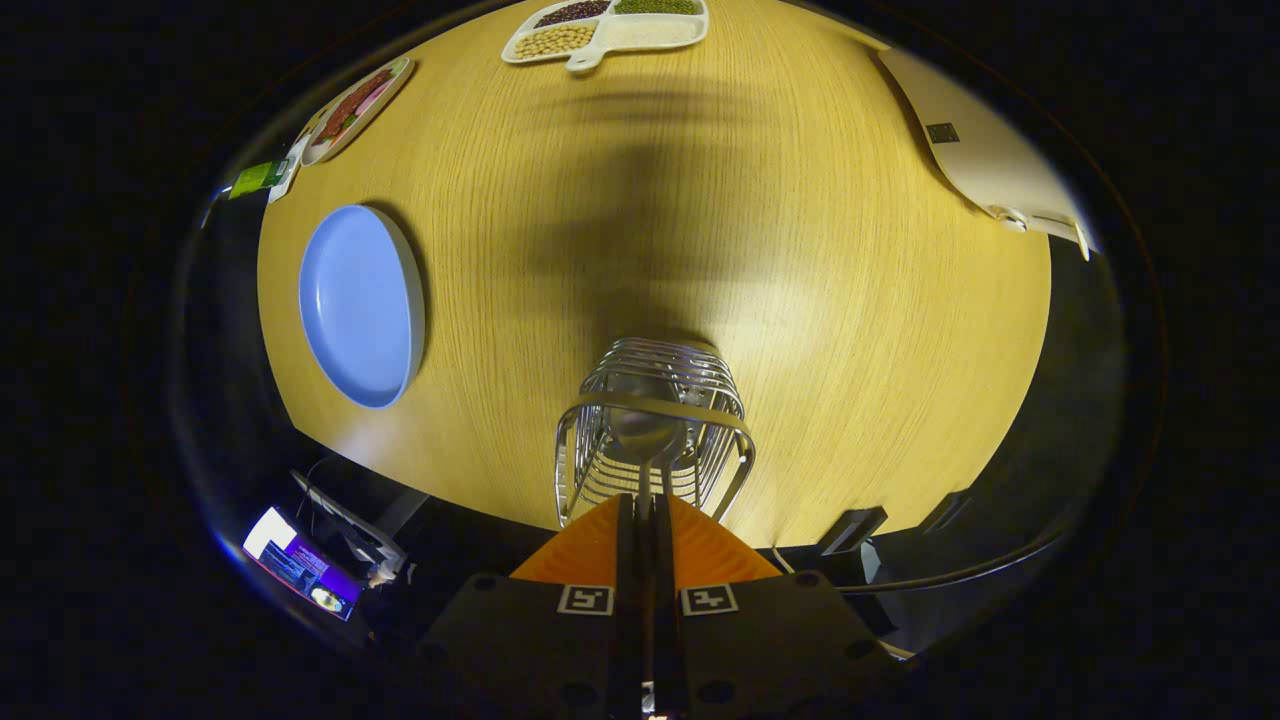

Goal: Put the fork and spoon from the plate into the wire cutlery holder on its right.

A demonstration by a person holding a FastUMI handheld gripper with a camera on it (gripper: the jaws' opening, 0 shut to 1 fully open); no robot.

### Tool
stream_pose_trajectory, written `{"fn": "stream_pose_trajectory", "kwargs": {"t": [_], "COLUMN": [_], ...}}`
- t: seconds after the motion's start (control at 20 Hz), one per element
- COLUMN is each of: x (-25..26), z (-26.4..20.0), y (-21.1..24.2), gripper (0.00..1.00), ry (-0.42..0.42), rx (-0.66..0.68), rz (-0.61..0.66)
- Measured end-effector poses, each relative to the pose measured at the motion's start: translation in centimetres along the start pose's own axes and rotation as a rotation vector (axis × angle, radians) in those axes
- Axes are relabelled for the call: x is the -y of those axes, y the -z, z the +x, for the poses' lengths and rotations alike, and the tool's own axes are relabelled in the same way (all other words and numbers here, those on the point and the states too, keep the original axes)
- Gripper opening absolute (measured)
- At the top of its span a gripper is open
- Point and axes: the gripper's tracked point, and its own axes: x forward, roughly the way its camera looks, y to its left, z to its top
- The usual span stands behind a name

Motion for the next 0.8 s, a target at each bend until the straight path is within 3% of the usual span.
{"fn": "stream_pose_trajectory", "kwargs": {"t": [0.25, 0.3, 0.5, 0.8], "x": [-0.5, -0.7, -0.9, -1.6], "z": [-1.1, -1.4, -3.4, -8.9], "y": [-0.6, -0.9, -1.6, -0.7], "gripper": [0.22, 0.24, 0.52, 0.63], "ry": [-0.02, -0.027, 0.0, 0.013], "rx": [0.138, 0.2, 0.476, 0.846], "rz": [-0.028, -0.03, -0.041, 0.0]}}
